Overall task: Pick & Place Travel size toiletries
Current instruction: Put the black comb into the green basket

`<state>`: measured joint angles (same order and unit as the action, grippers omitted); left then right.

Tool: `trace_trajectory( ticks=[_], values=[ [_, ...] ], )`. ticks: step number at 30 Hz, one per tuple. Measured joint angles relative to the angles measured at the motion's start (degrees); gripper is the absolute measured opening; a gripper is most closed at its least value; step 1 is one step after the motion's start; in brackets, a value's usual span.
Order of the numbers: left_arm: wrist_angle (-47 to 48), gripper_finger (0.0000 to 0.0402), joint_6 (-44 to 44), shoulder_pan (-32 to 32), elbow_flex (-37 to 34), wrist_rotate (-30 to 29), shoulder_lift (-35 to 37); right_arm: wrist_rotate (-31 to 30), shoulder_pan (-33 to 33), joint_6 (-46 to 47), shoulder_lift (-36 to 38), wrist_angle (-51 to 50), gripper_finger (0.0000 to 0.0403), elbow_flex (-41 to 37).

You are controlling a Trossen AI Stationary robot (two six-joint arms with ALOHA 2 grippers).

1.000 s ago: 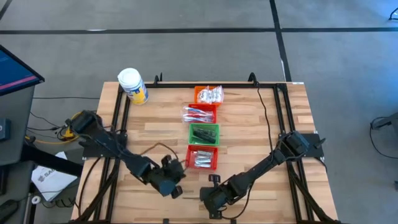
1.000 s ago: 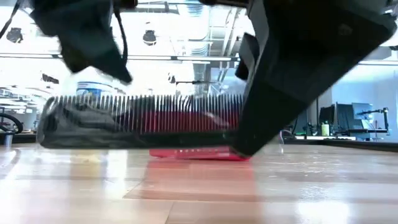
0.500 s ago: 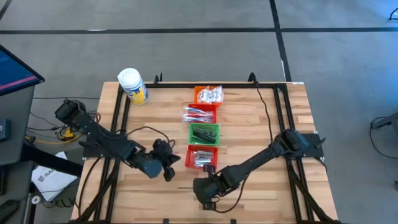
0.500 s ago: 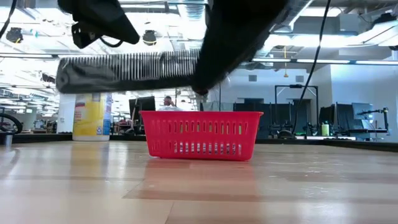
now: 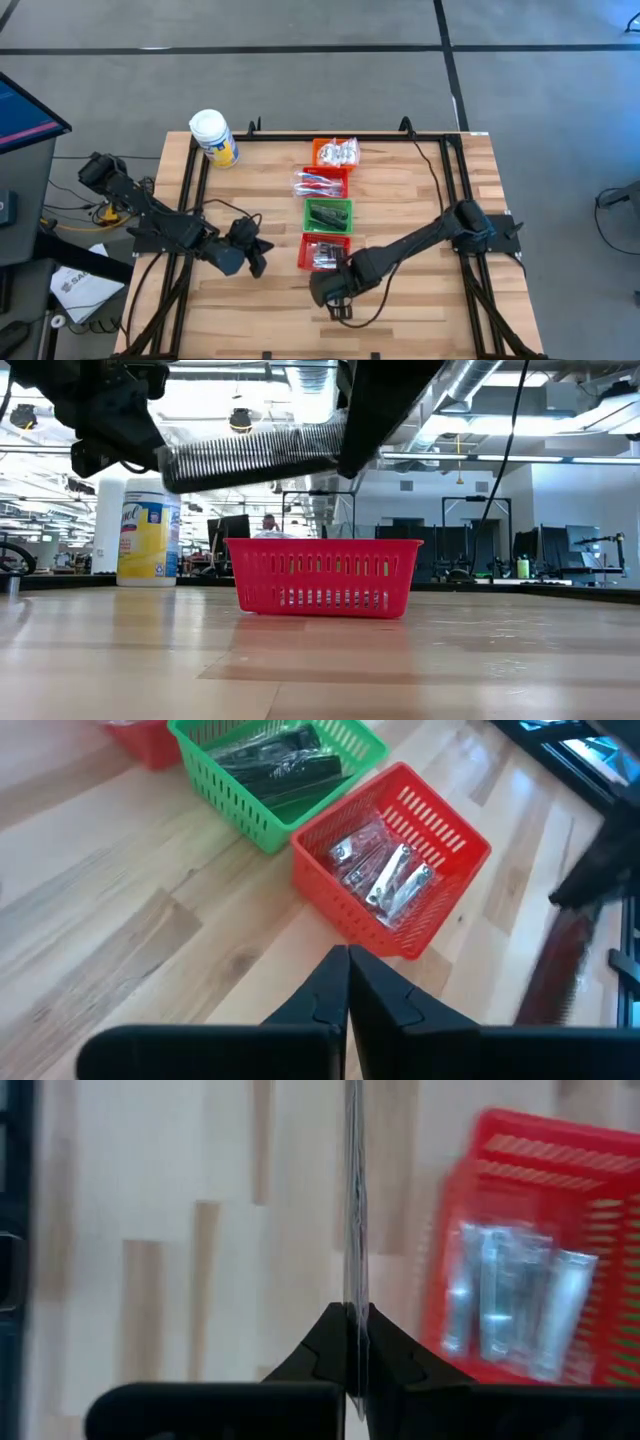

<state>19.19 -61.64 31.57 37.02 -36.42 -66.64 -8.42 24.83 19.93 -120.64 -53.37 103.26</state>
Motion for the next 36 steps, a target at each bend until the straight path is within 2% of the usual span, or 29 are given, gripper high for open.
trace_trajectory(
  ticks=[8, 15, 22, 27, 36],
  values=[
    [-0.33, 0.0002, 0.01, -0.58, -0.55, 0.02, 0.49, -0.36, -5.56, -7.44, 4.95, -1.95, 0.0000, 0.00],
    [-0.33, 0.0002, 0.45, -4.64, -0.55, 0.00, 0.49, -0.06, -12.51, -16.99, 5.66, -4.46, 0.0000, -0.08],
    [-0.53, 0.0002, 2.89, -11.78, -0.55, 0.02, 0.49, 4.28, -19.61, -25.42, 5.68, -4.90, 0.0000, -0.61],
    [-0.95, 0.0002, 2.89, -17.78, -0.55, 0.63, 0.49, 6.71, -25.13, -30.77, 8.58, -5.66, 0.0000, -0.55],
    [-4.52, 0.0002, 4.54, -27.20, -0.55, 2.20, 0.49, 11.52, -33.75, -31.84, 11.74, -4.34, 0.0000, -1.13]
  ],
)
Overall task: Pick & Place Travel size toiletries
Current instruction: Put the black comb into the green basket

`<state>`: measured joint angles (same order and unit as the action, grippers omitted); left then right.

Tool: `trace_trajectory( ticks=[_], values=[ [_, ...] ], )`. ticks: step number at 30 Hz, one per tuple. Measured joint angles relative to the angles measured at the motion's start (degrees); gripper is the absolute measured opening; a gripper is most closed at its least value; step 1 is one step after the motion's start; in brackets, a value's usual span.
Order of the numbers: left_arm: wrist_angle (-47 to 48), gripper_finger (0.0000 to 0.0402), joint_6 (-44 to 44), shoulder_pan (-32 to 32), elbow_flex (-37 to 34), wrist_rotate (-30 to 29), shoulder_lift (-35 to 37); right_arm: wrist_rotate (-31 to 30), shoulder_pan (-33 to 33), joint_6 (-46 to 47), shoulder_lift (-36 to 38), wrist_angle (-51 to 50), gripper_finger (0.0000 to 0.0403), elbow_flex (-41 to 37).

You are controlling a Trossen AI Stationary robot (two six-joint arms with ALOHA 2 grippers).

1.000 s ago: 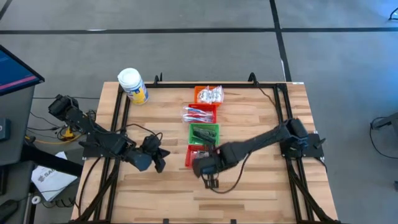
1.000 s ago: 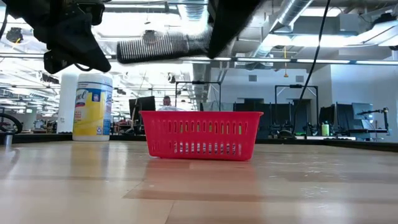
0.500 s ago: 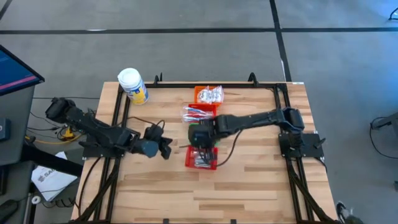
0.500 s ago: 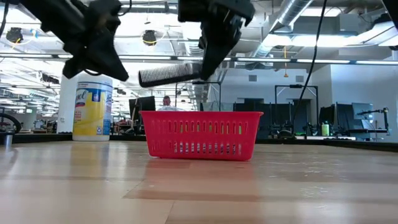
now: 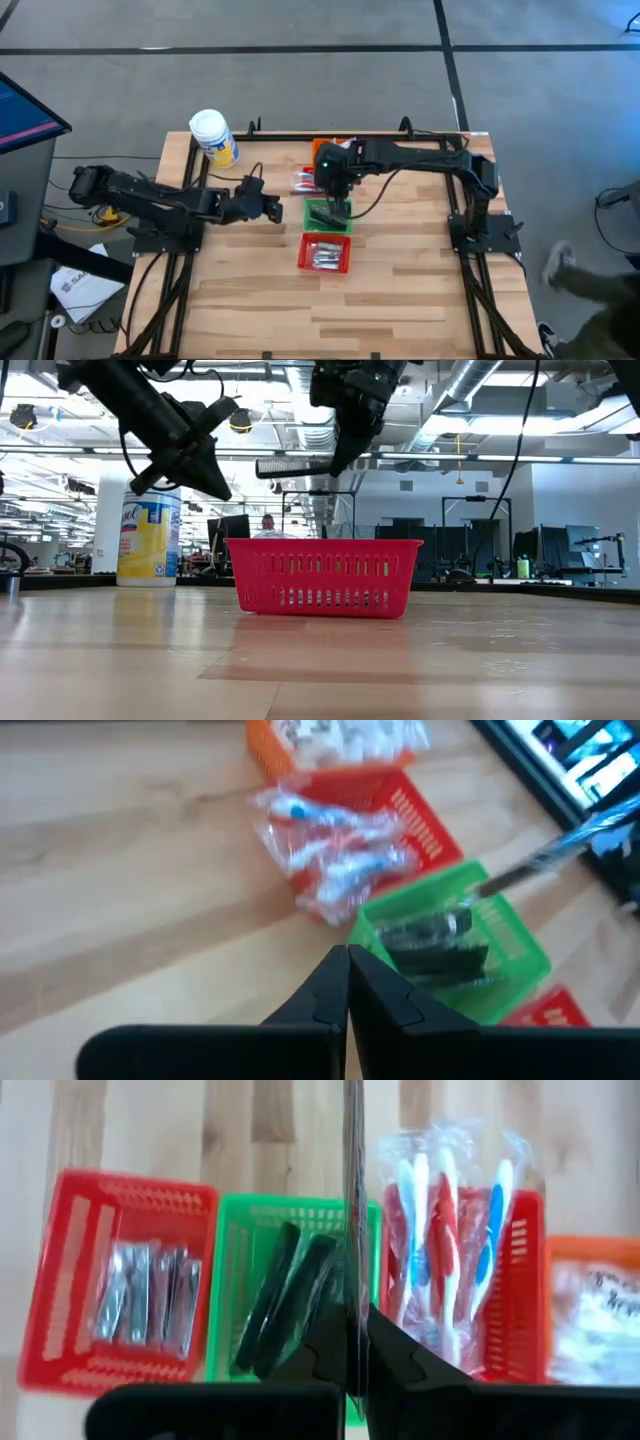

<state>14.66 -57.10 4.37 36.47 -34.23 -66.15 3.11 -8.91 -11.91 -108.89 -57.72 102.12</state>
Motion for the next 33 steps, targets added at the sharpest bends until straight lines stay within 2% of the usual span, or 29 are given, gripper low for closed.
trace_trajectory(
  ticks=[11, 19, 22, 33],
  values=[
    [-3.79, 0.0002, 7.43, -5.91, 0.04, 4.47, 0.00, 0.42, 0.85, 15.70, 7.92, 14.08, 0.0000, -18.66],
    [-5.06, 0.0002, 8.83, -8.38, 0.04, 4.73, 0.00, 0.00, 2.58, 26.19, 12.00, 27.96, 0.0000, -32.11],
    [-5.42, 0.0002, 9.18, -9.02, 0.04, 5.40, 0.00, 0.03, 2.93, 28.24, 11.72, 31.52, 0.0000, -34.11],
    [-6.00, 0.0002, 10.62, -9.08, 0.04, 7.66, 0.00, -0.12, 3.26, 37.37, 11.12, 30.26, 0.0000, -37.05]
  ],
)
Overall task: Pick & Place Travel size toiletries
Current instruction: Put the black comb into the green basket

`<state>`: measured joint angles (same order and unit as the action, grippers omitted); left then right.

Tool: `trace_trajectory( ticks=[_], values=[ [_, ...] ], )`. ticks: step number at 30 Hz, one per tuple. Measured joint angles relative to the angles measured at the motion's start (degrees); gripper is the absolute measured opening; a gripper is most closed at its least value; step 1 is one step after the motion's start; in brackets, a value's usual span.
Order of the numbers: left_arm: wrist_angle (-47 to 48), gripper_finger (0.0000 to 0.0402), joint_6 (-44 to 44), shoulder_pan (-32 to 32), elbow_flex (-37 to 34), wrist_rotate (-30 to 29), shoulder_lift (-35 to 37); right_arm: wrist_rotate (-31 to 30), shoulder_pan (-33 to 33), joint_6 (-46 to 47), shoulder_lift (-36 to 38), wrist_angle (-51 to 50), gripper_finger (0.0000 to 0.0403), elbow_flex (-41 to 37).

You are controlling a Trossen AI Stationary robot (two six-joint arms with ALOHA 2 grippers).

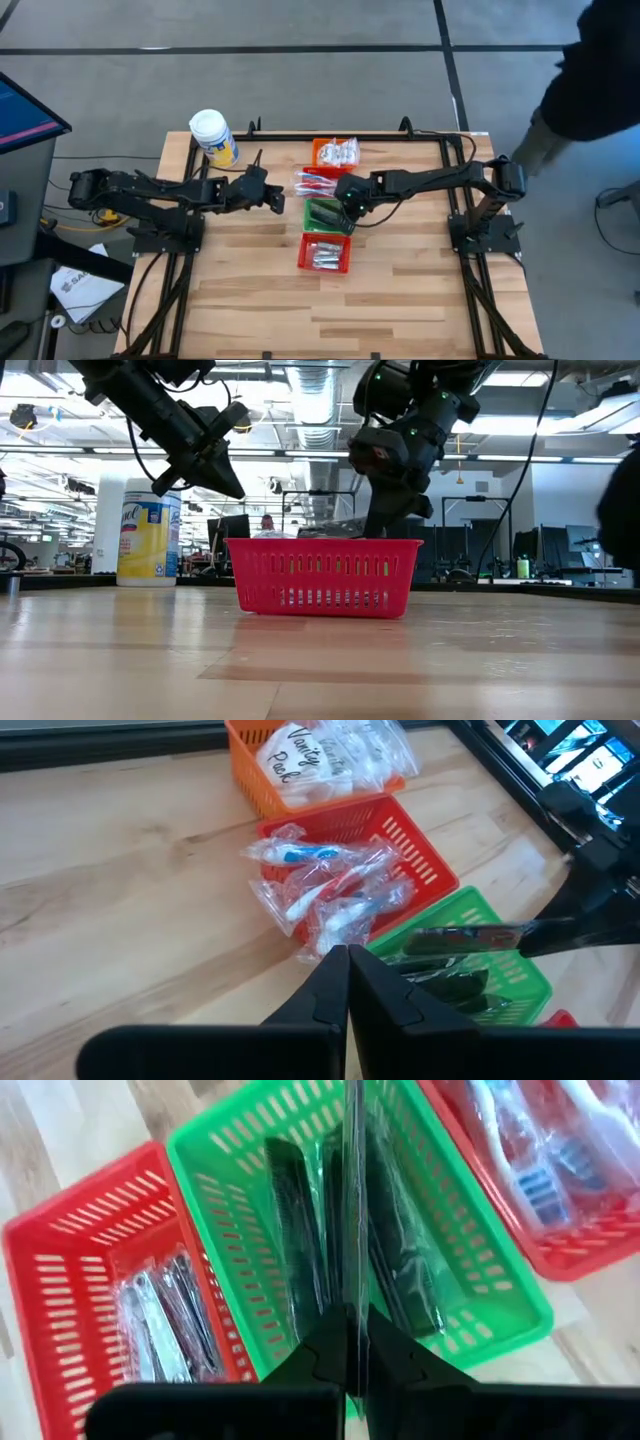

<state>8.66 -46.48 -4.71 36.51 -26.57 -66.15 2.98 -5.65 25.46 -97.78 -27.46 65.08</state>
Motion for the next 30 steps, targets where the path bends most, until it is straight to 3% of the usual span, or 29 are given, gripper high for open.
trace_trajectory(
  ticks=[15, 30],
  values=[
    [-0.78, 0.0002, 1.55, 0.02, 0.02, -0.04, 0.00, -0.88, 3.55, -2.07, -6.41, 0.63, 0.0003, -0.04],
    [-1.15, 0.0002, 1.68, 0.20, 0.02, 0.04, 0.00, -2.60, 3.30, -2.76, -6.45, 1.02, 0.0020, 0.31]
  ],
)
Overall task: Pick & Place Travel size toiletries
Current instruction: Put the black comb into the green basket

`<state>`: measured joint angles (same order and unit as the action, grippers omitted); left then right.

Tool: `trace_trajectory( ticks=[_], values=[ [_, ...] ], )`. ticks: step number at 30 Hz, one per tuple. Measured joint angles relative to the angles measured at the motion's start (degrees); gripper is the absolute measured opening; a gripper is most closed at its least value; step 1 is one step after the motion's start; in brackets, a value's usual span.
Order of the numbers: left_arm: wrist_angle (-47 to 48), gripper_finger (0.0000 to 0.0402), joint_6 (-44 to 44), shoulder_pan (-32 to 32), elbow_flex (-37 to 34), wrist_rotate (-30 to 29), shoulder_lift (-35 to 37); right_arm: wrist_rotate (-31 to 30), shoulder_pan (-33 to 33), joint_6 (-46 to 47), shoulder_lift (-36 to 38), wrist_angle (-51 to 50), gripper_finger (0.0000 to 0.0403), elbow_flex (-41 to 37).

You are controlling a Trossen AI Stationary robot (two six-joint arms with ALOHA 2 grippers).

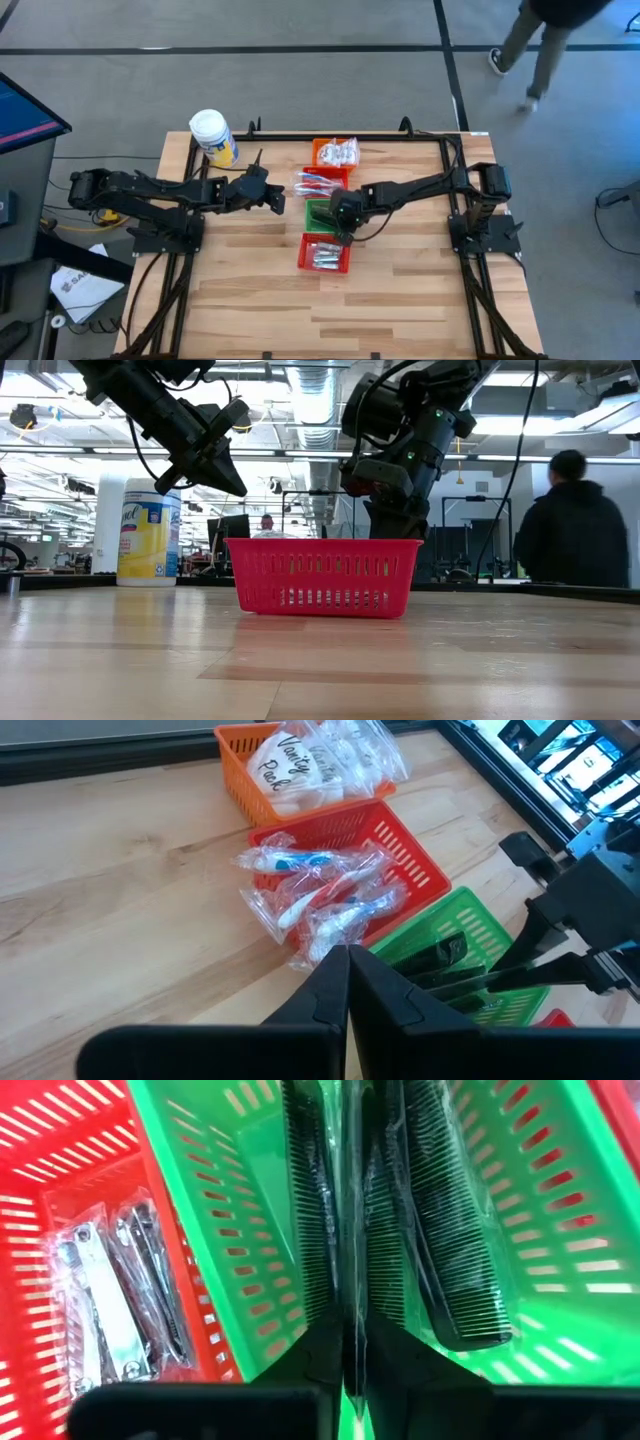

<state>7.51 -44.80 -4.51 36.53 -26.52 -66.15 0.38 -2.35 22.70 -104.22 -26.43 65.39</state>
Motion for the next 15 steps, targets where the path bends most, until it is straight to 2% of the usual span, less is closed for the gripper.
trace_trajectory(
  ticks=[8, 15],
  values=[
    [-0.01, 0.0002, 0.00, 0.00, 0.00, 0.02, 0.00, 0.07, -0.02, -0.22, 0.00, 0.21, 0.0057, 0.00],
    [-0.01, 0.0002, 0.00, 0.00, 0.00, 0.02, 0.00, 0.22, -0.02, -3.85, 0.02, -0.49, 0.0068, 2.38]
  ],
)
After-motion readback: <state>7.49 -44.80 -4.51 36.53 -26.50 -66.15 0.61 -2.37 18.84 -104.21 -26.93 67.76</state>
